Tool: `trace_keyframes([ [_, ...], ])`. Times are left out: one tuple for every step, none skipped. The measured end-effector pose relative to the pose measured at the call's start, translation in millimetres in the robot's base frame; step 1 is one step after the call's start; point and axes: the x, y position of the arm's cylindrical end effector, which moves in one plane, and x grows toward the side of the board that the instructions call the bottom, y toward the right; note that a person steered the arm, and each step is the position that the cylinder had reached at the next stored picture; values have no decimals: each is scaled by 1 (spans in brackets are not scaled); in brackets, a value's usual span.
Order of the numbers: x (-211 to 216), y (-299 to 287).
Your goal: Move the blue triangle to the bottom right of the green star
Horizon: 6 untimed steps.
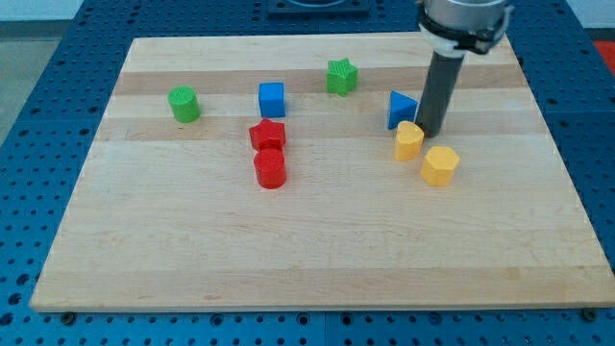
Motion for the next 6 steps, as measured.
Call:
trace_keyframes([
  [-10,-21],
  [-10,-47],
  [-10,-72],
  [-10,-93],
  [-17,-76],
  [-12,-40],
])
